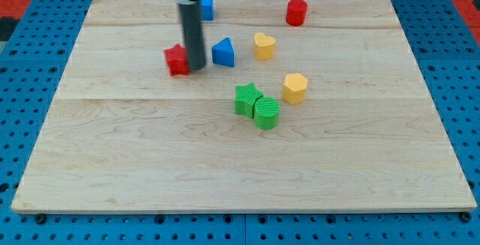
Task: Place the red star horizontal to the blue cube
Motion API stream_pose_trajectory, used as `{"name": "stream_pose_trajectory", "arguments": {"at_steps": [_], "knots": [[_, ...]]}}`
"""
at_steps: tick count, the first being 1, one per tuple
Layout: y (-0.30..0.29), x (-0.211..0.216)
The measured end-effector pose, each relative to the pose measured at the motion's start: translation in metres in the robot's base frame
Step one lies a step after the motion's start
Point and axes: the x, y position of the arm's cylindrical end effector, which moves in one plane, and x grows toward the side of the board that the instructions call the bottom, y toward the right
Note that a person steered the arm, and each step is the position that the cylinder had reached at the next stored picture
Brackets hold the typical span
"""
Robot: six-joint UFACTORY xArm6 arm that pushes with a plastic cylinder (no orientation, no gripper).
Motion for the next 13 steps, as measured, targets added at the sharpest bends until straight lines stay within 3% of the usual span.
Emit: {"name": "stream_pose_trajectory", "arguments": {"at_steps": [1, 4, 8, 11, 13], "knots": [[-0.052, -0.003], [-0.118, 0.006], [-0.137, -0.056], [-0.072, -0.096], [-0.065, -0.100]]}}
